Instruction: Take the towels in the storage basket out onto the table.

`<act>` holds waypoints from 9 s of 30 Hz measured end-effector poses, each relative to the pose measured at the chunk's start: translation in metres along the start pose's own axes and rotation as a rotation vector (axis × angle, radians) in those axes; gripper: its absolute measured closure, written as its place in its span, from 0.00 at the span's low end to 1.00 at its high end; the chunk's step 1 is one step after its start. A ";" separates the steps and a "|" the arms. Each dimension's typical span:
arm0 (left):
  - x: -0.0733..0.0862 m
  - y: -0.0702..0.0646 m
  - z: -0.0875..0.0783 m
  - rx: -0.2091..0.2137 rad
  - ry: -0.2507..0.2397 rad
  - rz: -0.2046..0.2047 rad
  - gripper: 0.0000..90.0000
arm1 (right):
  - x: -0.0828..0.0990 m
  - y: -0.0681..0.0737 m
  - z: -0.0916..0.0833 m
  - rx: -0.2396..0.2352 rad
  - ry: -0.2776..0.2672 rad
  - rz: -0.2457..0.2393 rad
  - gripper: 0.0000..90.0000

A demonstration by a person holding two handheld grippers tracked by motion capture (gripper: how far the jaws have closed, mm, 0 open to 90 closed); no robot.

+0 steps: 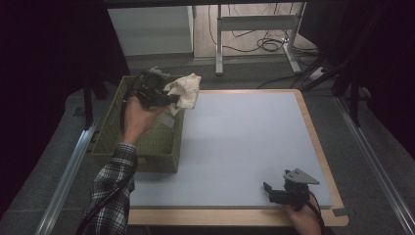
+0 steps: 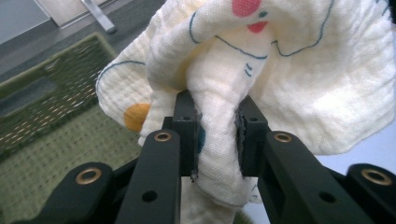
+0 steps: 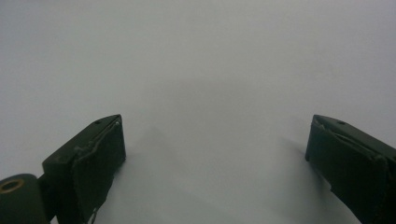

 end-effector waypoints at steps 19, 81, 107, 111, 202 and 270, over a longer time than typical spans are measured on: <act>-0.027 -0.057 0.043 0.078 0.015 0.080 0.83 | 0.000 0.000 0.000 -0.003 0.001 -0.001 0.06; 0.054 -0.145 0.186 0.228 0.121 0.118 0.32 | 0.000 -0.003 -0.004 -0.044 0.024 -0.024 0.06; 0.113 -0.123 0.151 0.187 0.050 0.070 0.57 | -0.078 -0.002 0.015 -0.243 0.024 -0.099 0.60; 0.116 -0.121 0.158 0.193 0.048 0.047 0.62 | -0.093 -0.001 0.043 -0.226 0.032 -0.140 0.58; 0.067 -0.128 0.138 0.158 -0.025 0.100 0.62 | -0.101 -0.114 0.005 -0.124 0.090 0.017 0.78; 0.025 -0.095 0.171 0.005 -0.035 0.019 0.53 | -0.067 -0.030 -0.004 -0.316 0.068 -0.053 0.81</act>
Point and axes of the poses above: each handheld gripper's, and its own axes: z roughly forward along the jaws, x roughly out of its underside, y roughly to its left, the point moved 1 cm from there along z, roughly forward along the jaws, and after that the axes turned 5 degrees about -z, right-handed, at the moved point
